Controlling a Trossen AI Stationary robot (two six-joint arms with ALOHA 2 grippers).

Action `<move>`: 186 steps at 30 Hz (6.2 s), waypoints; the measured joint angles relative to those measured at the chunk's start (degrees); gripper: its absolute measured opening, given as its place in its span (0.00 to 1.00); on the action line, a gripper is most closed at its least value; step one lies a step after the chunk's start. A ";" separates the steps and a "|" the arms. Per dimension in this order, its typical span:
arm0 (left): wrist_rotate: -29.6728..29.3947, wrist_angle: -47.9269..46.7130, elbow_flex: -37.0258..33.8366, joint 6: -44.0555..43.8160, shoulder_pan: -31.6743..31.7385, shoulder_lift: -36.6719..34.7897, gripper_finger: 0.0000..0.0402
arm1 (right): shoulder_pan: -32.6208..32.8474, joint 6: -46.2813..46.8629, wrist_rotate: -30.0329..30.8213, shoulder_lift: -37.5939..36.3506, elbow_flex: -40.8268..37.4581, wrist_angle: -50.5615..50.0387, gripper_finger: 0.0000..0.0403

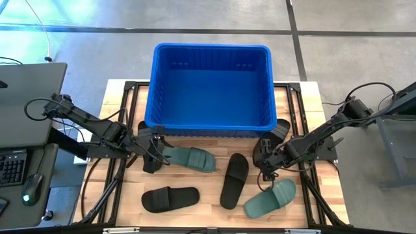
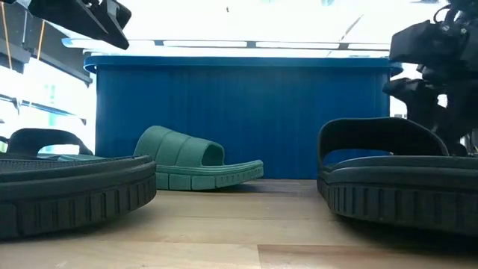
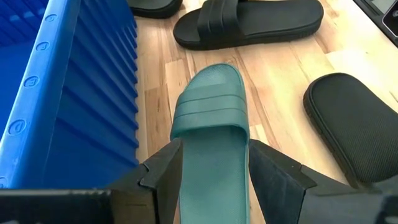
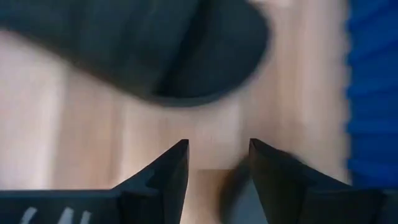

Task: Pick and place slides into bin
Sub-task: Put the black slipper into the blue bin

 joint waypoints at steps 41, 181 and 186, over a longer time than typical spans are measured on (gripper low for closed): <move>0.07 -0.06 -0.02 -0.22 0.00 0.66 0.42 | 7.24 26.33 2.88 6.69 8.12 -6.30 0.01; 7.20 13.48 0.04 -13.46 -1.88 21.11 0.42 | 9.86 -1.29 15.97 24.31 16.05 17.29 0.53; 7.57 13.47 0.04 -13.49 -1.88 21.11 0.42 | 9.72 -1.28 23.17 24.87 16.02 12.01 0.53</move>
